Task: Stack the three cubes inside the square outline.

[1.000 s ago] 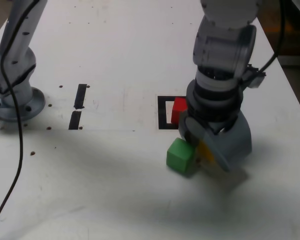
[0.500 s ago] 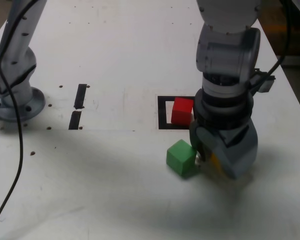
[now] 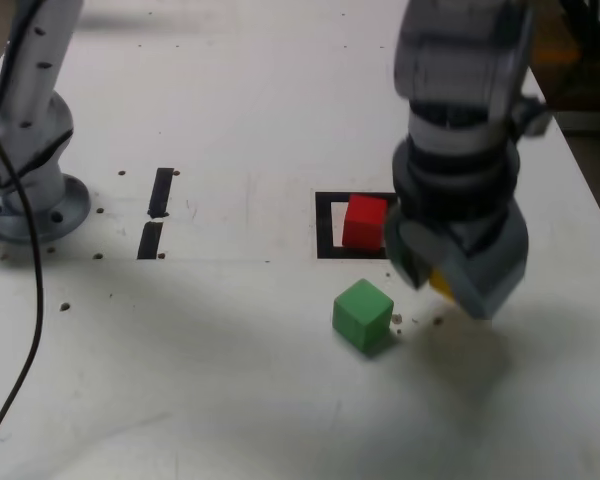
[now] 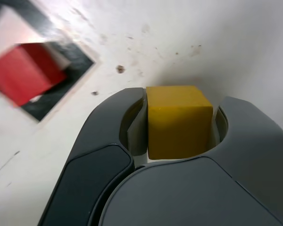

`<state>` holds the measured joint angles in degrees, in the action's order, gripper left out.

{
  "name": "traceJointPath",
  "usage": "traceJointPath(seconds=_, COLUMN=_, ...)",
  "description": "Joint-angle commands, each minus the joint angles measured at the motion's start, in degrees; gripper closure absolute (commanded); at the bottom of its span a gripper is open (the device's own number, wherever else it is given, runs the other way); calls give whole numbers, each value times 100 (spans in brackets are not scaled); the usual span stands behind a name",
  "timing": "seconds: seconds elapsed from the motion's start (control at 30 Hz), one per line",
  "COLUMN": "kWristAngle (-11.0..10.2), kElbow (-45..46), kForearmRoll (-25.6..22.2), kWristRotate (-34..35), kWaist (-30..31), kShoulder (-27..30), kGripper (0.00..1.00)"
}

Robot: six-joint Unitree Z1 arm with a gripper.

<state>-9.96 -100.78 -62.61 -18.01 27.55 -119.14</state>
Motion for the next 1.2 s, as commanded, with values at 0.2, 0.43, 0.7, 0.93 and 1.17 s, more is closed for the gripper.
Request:
traceJointPath(seconds=0.2, kWristAngle=-477, kElbow=-199, kForearmRoll=-917, kWristRotate=805, kWaist=-252, kShoulder=787, kGripper=100)
traceJointPath(seconds=0.43, kWristAngle=-492, kElbow=444, kForearmRoll=-865, kWristRotate=1409, kWaist=-525, kShoulder=1107, kGripper=100)
traceJointPath(seconds=0.7, kWristAngle=-203, kElbow=1081, kForearmRoll=-414, kWristRotate=1835, kWaist=-768, kShoulder=1343, kGripper=100)
traceJointPath(seconds=0.93, kWristAngle=-21, kElbow=1445, kForearmRoll=-64, kWristRotate=2155, kWaist=-923, kShoulder=1401, kGripper=100)
traceJointPath(seconds=1.17, kWristAngle=12, kElbow=1832, kForearmRoll=216, kWristRotate=2274, kWaist=-995, kShoulder=1442, kGripper=100)
